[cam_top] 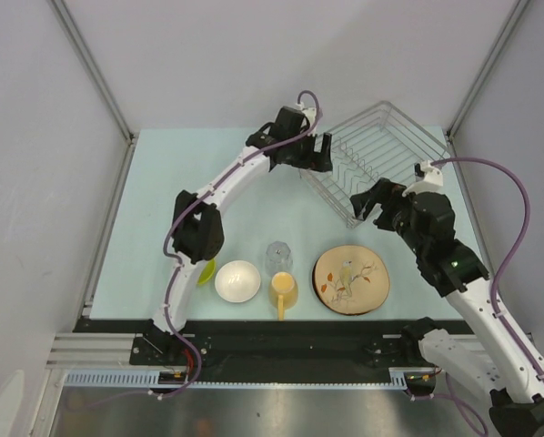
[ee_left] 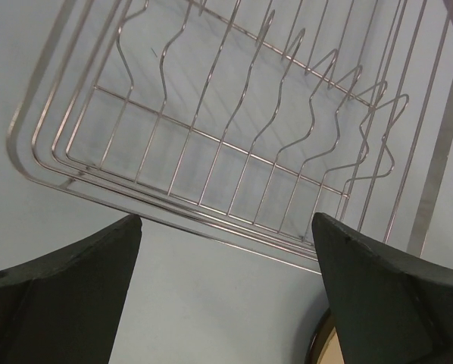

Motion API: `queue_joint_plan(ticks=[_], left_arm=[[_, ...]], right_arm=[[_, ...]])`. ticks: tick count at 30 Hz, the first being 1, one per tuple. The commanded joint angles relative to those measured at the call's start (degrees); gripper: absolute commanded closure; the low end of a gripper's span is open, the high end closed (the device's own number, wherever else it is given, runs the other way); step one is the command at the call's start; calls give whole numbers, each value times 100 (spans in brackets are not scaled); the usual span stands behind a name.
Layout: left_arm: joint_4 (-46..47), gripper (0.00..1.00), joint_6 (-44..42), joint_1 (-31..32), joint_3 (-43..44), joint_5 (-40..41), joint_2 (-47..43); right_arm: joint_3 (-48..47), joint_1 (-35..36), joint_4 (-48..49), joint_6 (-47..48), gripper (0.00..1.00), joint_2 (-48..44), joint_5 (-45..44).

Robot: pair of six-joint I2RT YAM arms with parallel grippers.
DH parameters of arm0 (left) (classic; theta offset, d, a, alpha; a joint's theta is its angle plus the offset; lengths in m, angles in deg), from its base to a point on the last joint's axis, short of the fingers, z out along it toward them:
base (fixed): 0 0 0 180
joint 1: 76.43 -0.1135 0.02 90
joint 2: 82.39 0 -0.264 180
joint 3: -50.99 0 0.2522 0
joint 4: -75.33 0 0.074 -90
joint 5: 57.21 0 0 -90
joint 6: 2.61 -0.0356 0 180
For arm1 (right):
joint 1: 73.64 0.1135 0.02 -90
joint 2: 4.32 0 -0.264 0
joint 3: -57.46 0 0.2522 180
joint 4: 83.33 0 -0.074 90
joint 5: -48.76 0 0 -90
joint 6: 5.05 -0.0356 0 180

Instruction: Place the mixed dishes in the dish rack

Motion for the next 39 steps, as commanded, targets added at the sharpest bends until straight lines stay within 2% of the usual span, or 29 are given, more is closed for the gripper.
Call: queue_joint_plan(ticks=[1, 5, 10, 18, 20, 21, 24, 25, 39], left_arm=[[23, 0, 315, 133, -306, -96, 20], [172, 0, 280, 133, -957, 79, -279], [347, 0, 306, 133, -1257, 193, -455], [84, 0, 175, 125, -598, 694, 89], [67, 4, 148, 2, -580, 747, 81], [84, 14, 165, -77, -580, 739, 55], [198, 31, 314, -481, -545, 625, -7], [233, 34, 358, -717, -554, 572, -42], [75, 32, -54, -1378, -826, 1010, -7]], right_arm=[[-63, 40, 359, 99, 0, 91, -9], [-37, 32, 411, 91, 0, 126, -18], [-11, 32, 438, 55, 0, 188, -36], [-116, 32, 271, 108, 0, 152, -71], [-116, 32, 253, 108, 0, 152, -71], [-116, 32, 244, 99, 0, 152, -71], [-116, 32, 271, 56, 0, 152, -54], [-116, 32, 271, 47, 0, 152, -53], [-345, 14, 157, 82, 0, 196, -115]])
